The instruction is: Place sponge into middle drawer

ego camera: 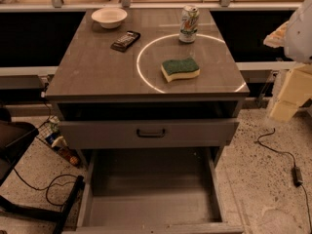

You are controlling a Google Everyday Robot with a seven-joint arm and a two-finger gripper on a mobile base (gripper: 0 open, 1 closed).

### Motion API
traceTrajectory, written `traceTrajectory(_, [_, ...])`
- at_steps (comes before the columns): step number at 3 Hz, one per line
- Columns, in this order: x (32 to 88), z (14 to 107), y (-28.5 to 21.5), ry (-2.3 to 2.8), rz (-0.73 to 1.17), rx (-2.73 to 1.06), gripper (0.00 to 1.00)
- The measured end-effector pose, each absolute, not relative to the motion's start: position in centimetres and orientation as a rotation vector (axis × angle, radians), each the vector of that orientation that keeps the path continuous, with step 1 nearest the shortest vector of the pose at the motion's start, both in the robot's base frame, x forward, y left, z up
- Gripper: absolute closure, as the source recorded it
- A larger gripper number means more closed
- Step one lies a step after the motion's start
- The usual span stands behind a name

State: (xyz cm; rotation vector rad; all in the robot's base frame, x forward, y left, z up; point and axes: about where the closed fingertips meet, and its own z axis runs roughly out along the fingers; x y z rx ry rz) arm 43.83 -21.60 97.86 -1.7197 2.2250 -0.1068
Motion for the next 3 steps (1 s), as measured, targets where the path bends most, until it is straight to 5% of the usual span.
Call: traceTrajectory(3, [50.0, 98.2, -19.8, 2.03, 0.102, -1.606, 0.0])
